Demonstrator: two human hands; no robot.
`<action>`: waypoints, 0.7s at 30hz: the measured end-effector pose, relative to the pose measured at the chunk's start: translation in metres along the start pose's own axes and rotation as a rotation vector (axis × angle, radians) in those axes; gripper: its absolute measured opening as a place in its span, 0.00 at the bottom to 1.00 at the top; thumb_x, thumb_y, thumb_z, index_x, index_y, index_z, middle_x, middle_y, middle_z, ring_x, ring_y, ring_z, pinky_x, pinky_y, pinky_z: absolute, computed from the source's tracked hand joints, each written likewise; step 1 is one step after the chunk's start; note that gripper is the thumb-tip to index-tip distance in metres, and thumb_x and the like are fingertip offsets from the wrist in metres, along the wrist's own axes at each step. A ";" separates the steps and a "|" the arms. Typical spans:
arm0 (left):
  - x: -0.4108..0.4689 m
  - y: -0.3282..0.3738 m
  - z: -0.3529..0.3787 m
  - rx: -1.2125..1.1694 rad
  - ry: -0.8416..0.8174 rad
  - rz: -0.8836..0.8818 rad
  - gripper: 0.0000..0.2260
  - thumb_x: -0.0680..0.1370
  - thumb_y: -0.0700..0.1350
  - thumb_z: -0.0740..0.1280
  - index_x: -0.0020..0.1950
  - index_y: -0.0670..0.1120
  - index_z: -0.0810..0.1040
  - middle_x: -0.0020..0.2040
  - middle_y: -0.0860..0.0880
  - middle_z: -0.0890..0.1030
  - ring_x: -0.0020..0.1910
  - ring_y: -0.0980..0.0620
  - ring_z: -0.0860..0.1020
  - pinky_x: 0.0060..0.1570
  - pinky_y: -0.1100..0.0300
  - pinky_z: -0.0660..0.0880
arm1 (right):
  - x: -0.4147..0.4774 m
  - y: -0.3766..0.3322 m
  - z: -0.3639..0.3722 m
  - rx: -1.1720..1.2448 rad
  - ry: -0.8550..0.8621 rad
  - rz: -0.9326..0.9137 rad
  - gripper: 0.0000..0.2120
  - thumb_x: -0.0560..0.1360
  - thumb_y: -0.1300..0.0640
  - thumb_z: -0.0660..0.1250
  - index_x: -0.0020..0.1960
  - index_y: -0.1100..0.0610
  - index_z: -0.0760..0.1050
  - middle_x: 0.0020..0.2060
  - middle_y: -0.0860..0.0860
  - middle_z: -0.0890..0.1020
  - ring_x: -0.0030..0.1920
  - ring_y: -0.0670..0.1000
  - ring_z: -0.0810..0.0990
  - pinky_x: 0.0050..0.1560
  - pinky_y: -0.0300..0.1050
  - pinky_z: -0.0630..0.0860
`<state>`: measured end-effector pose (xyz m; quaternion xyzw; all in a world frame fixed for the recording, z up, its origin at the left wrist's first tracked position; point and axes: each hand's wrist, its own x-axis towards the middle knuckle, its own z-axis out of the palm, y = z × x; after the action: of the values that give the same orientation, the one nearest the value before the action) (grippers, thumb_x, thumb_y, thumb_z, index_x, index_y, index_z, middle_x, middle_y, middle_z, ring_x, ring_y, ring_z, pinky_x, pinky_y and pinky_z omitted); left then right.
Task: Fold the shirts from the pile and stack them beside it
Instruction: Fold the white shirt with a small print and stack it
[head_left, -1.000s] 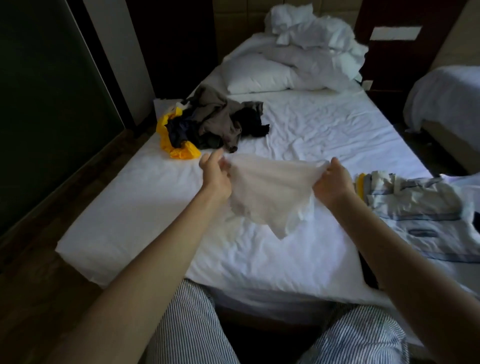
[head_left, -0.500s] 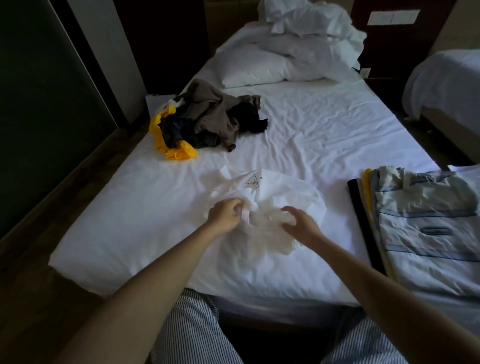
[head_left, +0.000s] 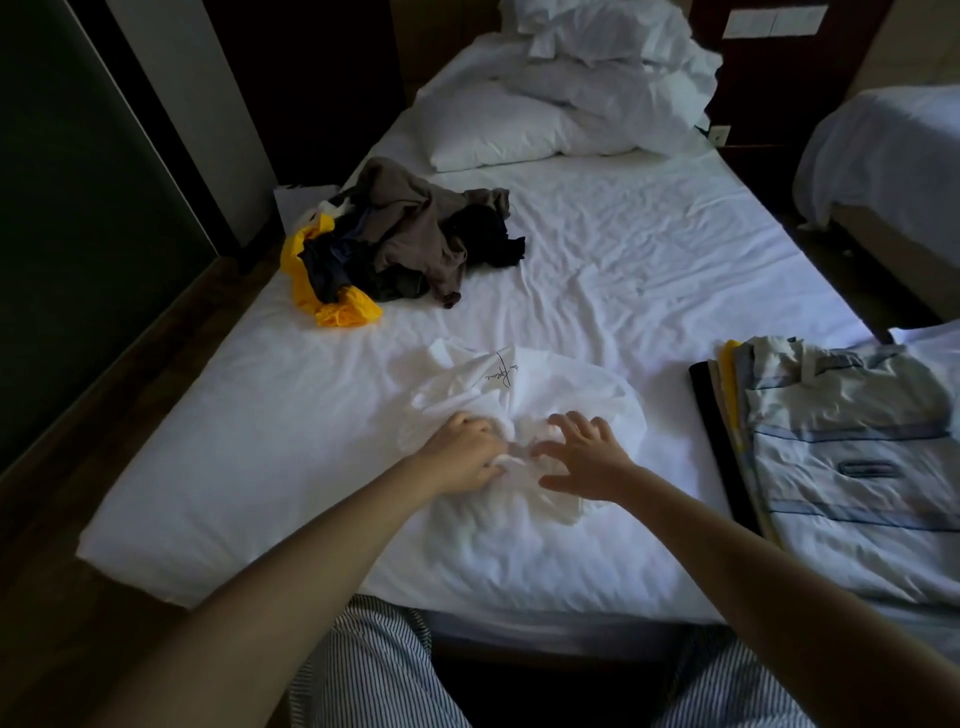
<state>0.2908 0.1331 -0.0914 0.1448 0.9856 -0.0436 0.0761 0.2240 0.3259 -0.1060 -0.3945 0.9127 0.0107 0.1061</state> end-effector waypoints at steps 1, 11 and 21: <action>-0.003 -0.004 -0.009 -0.033 0.050 0.002 0.12 0.79 0.52 0.60 0.56 0.48 0.76 0.57 0.48 0.78 0.64 0.48 0.69 0.64 0.58 0.55 | 0.002 0.000 -0.003 0.011 -0.019 0.041 0.26 0.75 0.40 0.63 0.71 0.44 0.65 0.73 0.51 0.58 0.73 0.53 0.54 0.69 0.48 0.51; -0.024 -0.062 -0.087 -0.149 0.386 -0.383 0.10 0.79 0.45 0.62 0.56 0.39 0.70 0.58 0.41 0.71 0.54 0.41 0.72 0.44 0.51 0.67 | -0.006 0.042 -0.069 0.094 0.213 0.409 0.19 0.76 0.45 0.64 0.62 0.54 0.75 0.59 0.55 0.77 0.60 0.56 0.74 0.57 0.46 0.68; -0.015 -0.057 -0.147 -1.060 0.632 -0.383 0.12 0.80 0.42 0.63 0.38 0.46 0.64 0.35 0.50 0.66 0.33 0.55 0.65 0.34 0.59 0.61 | -0.023 0.049 -0.166 0.989 0.648 0.345 0.06 0.72 0.68 0.63 0.40 0.59 0.70 0.35 0.51 0.72 0.43 0.53 0.72 0.38 0.42 0.67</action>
<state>0.2685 0.0908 0.0595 -0.0848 0.8569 0.4808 -0.1656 0.1725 0.3588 0.0580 -0.1284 0.8460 -0.5174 -0.0097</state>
